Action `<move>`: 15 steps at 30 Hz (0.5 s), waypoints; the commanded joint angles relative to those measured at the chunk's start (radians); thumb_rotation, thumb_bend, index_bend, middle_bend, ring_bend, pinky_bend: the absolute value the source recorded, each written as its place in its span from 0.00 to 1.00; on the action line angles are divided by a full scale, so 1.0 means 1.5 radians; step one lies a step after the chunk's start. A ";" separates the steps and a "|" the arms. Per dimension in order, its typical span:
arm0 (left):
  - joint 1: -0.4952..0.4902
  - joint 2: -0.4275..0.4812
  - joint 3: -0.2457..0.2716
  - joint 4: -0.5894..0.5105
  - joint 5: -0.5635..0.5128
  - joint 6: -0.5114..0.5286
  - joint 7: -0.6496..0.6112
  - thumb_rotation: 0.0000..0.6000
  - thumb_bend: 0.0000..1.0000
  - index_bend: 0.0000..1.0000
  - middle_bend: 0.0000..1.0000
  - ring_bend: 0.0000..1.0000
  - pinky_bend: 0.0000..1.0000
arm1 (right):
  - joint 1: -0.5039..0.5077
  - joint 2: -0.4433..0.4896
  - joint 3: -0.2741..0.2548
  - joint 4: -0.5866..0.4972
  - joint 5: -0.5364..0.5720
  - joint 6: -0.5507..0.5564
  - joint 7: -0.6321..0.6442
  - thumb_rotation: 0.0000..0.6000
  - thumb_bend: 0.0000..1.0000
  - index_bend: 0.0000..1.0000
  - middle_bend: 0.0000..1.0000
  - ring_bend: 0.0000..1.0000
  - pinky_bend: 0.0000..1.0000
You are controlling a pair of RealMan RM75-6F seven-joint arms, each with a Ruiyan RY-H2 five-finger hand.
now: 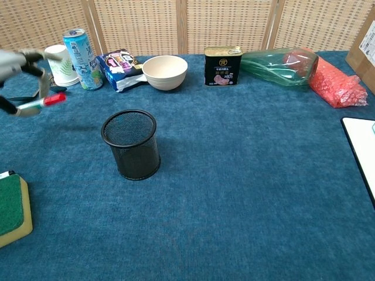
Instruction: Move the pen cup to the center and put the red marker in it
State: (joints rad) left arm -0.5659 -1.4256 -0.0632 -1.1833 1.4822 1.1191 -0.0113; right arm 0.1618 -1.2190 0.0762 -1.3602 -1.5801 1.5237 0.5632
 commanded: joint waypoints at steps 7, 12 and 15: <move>0.021 0.084 -0.022 -0.159 0.052 0.100 -0.162 1.00 0.36 0.61 0.00 0.00 0.19 | 0.001 -0.001 0.001 0.000 0.006 -0.005 -0.003 1.00 0.00 0.00 0.11 0.00 0.27; 0.033 0.090 -0.010 -0.215 0.081 0.132 -0.264 1.00 0.36 0.61 0.00 0.00 0.19 | 0.001 0.000 0.002 0.000 0.007 -0.005 0.000 1.00 0.00 0.00 0.11 0.00 0.27; 0.032 0.079 -0.001 -0.221 0.093 0.132 -0.308 1.00 0.36 0.61 0.00 0.00 0.19 | 0.002 0.000 0.003 0.000 0.006 -0.006 0.000 1.00 0.00 0.00 0.11 0.00 0.27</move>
State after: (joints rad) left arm -0.5232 -1.2990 -0.0793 -1.4888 1.5963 1.3063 -0.4111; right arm 0.1651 -1.2194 0.0800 -1.3605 -1.5710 1.5143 0.5628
